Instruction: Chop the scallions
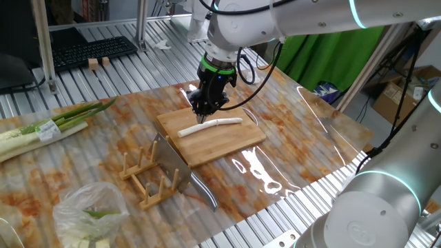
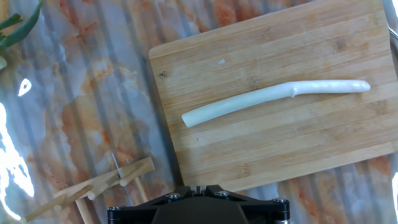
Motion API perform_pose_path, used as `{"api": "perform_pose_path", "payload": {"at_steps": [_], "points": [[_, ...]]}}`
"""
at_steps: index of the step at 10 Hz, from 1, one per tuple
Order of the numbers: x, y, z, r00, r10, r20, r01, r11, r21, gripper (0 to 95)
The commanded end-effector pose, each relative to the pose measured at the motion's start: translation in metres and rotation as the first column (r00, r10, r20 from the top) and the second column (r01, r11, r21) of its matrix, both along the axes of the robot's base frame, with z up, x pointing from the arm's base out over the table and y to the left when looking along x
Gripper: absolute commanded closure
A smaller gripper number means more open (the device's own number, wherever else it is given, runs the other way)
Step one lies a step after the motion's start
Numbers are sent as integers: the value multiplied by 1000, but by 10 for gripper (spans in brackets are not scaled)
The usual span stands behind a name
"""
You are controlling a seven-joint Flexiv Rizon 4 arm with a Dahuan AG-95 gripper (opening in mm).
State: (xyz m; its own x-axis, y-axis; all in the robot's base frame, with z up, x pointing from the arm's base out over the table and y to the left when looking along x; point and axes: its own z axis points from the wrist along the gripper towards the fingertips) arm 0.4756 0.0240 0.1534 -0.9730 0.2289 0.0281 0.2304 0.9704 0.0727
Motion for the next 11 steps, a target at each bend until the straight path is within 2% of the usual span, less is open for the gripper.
{"api": "perform_pose_path", "payload": {"at_steps": [1,5,9,10,11], "points": [[0,1,0,1000,-2,-1,2,1000,2,950],[-5,14,-1,1000,-6,-4,6,1000,1,950],[-15,39,-3,999,-36,-7,36,999,-4,950],[-17,44,-4,999,-39,-6,39,999,-3,760],[-19,48,-5,999,-41,-7,41,999,-4,760]]}}
